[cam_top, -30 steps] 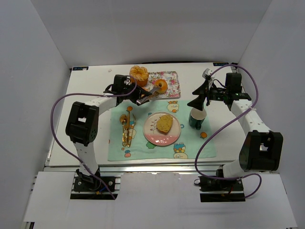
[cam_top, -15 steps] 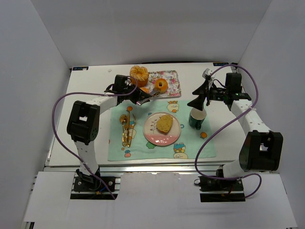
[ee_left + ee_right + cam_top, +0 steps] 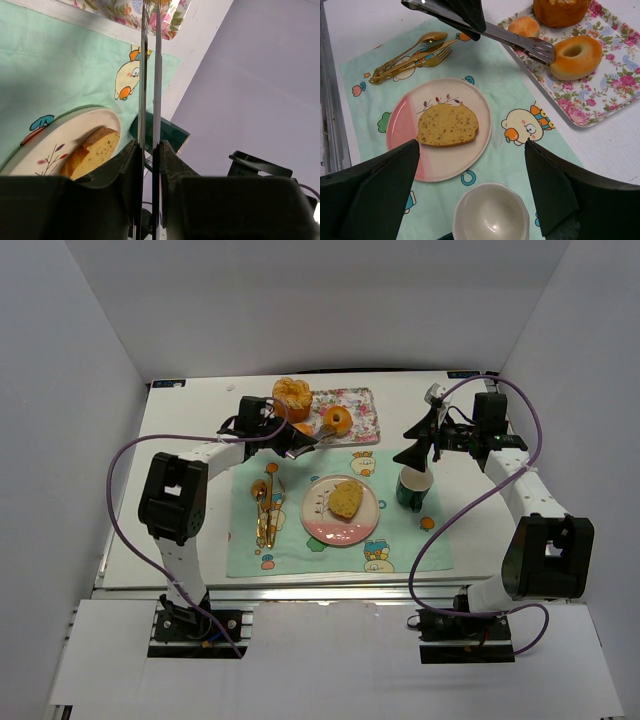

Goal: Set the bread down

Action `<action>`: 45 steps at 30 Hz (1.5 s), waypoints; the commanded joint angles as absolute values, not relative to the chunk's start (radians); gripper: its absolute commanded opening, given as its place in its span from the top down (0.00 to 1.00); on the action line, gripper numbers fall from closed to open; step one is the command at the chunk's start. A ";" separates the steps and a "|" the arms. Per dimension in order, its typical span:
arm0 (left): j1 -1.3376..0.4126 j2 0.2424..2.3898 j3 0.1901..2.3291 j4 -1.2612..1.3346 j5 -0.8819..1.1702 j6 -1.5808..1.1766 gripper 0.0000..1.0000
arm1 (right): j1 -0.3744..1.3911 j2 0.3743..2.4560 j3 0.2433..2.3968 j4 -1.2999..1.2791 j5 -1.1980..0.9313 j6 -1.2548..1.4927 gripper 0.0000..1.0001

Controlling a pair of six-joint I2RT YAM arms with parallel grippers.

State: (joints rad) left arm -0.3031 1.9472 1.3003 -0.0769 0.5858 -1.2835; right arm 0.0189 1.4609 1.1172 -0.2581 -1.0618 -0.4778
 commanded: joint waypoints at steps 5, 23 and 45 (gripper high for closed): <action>-0.295 1.809 1.286 -0.130 0.611 -1.197 0.96 | 0.011 1.433 1.137 -0.242 -1.092 -0.477 0.10; -0.317 1.353 1.017 -0.325 0.701 -1.069 1.00 | 0.011 1.439 1.166 -0.282 -1.085 -0.495 0.10; -0.431 1.176 0.782 -0.422 0.735 -1.048 0.87 | 0.011 1.437 1.178 -0.285 -1.089 -0.471 0.11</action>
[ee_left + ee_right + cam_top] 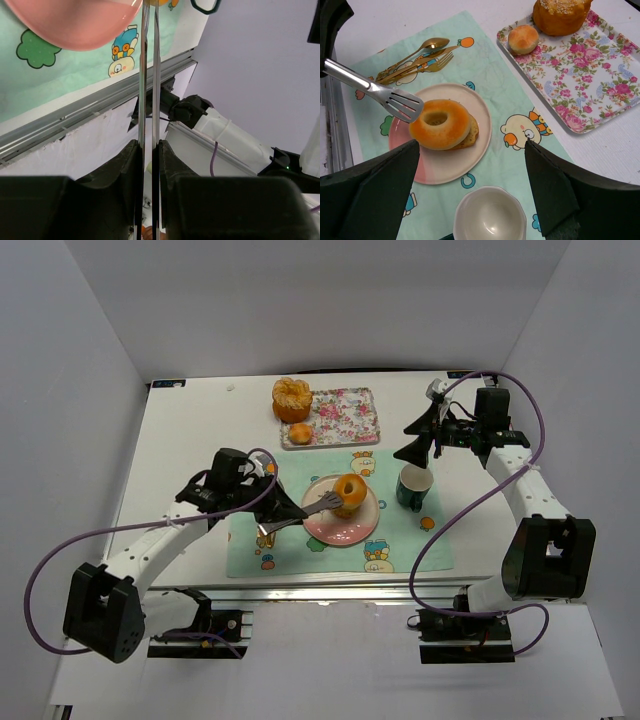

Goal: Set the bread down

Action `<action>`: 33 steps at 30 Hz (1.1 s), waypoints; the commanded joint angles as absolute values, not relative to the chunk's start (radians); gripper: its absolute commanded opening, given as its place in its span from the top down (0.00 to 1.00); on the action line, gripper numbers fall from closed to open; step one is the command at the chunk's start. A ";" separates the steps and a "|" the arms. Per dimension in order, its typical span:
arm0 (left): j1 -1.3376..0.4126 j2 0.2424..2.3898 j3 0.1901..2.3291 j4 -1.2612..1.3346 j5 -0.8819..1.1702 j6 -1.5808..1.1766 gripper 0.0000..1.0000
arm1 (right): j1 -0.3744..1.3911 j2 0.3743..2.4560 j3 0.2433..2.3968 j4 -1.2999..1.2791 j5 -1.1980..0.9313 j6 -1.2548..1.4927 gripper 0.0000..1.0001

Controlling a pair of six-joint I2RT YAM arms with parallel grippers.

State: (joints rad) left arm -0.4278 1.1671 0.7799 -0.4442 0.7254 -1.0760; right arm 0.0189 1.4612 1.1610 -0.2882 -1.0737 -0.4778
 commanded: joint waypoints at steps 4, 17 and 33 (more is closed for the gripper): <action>-0.431 1.204 0.795 -0.448 0.735 -1.023 0.71 | 0.011 1.439 1.177 -0.284 -1.089 -0.471 0.11; -0.431 1.200 0.841 -0.522 0.718 -0.973 0.52 | 0.011 1.447 1.177 -0.281 -1.089 -0.471 0.11; -0.430 1.082 0.839 -0.572 0.707 -1.003 0.61 | 0.011 1.447 1.180 -0.279 -1.094 -0.474 0.10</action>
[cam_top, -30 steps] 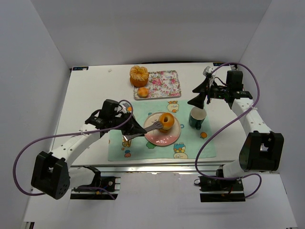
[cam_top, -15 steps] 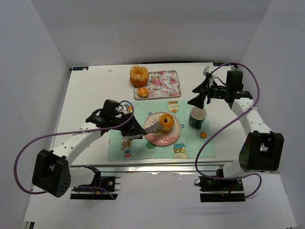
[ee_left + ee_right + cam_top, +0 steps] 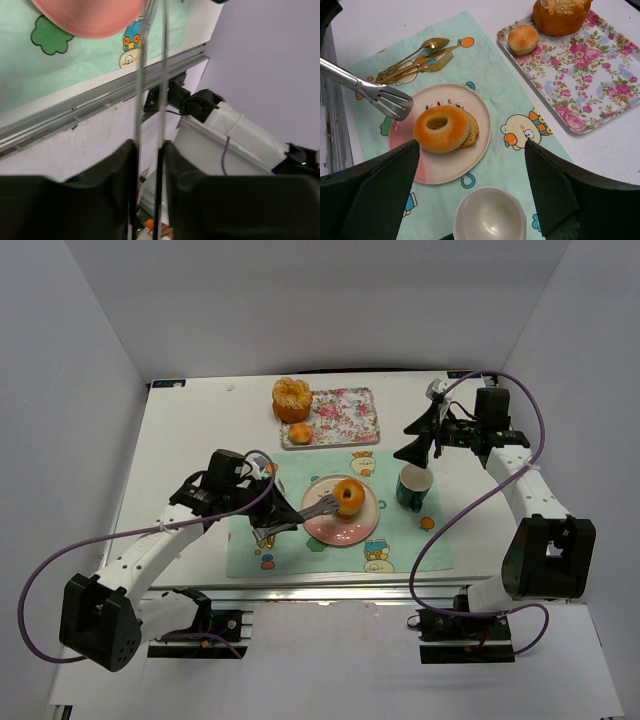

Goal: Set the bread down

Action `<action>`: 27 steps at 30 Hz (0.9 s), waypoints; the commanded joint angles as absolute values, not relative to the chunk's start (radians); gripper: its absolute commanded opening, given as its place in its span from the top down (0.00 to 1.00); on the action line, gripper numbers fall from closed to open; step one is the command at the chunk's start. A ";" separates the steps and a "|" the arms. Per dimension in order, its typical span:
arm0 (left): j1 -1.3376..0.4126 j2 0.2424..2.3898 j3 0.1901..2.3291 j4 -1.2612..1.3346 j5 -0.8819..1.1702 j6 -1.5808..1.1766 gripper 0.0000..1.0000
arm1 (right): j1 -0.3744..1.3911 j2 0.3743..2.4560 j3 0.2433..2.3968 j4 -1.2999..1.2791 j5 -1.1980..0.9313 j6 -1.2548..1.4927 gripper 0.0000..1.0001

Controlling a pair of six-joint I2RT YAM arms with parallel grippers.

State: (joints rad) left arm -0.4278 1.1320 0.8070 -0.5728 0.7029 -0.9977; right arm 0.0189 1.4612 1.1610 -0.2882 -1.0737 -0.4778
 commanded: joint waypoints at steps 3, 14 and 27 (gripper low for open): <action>-0.417 1.045 0.885 -0.522 0.687 -1.017 0.78 | 0.011 1.447 1.183 -0.279 -1.094 -0.474 0.10; -0.163 1.212 1.082 -0.674 0.037 -0.329 0.88 | 0.012 1.450 1.193 -0.293 -1.104 -0.504 0.10; 0.057 1.511 0.821 -0.068 -0.078 -0.054 0.95 | 0.014 1.433 1.195 -0.391 -1.074 -0.620 0.11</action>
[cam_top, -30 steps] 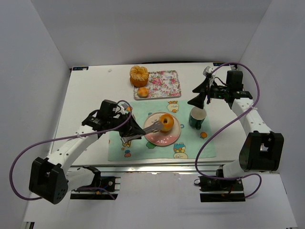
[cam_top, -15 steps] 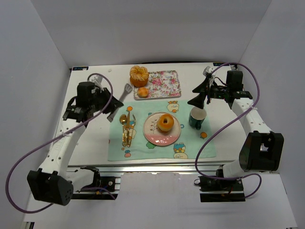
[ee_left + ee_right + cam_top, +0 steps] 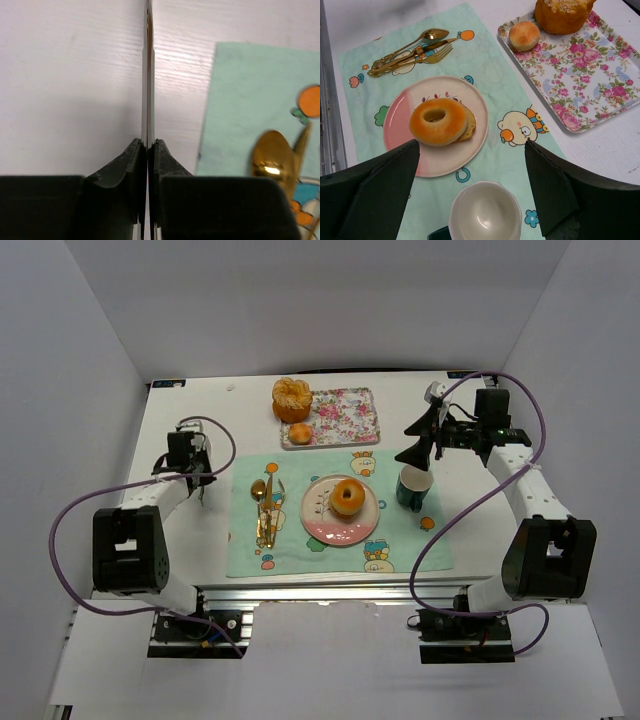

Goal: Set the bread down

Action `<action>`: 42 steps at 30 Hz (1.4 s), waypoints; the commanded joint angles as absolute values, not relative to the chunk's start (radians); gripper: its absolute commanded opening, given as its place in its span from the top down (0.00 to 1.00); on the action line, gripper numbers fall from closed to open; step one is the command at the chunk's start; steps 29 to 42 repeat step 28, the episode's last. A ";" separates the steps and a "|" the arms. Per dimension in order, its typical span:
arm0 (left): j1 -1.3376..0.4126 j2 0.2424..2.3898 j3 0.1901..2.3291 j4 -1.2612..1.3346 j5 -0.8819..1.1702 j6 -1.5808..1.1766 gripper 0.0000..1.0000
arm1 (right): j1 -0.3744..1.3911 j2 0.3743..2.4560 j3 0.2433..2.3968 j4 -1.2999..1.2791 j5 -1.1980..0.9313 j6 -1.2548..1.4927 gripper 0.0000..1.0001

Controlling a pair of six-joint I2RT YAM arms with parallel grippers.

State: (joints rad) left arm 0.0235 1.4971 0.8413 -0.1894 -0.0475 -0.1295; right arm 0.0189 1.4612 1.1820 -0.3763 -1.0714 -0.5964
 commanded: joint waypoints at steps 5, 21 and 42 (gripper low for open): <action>0.084 1.601 0.779 -0.028 -0.016 -0.048 0.75 | 0.014 1.420 1.183 -0.390 -1.062 -0.617 0.11; 0.176 1.419 0.684 0.026 -0.002 -0.187 0.02 | 0.080 1.440 1.247 -0.390 -0.619 -0.372 0.11; 0.176 1.200 0.646 0.009 0.058 -0.276 0.02 | 0.087 1.492 1.376 -0.388 -0.373 -0.235 0.10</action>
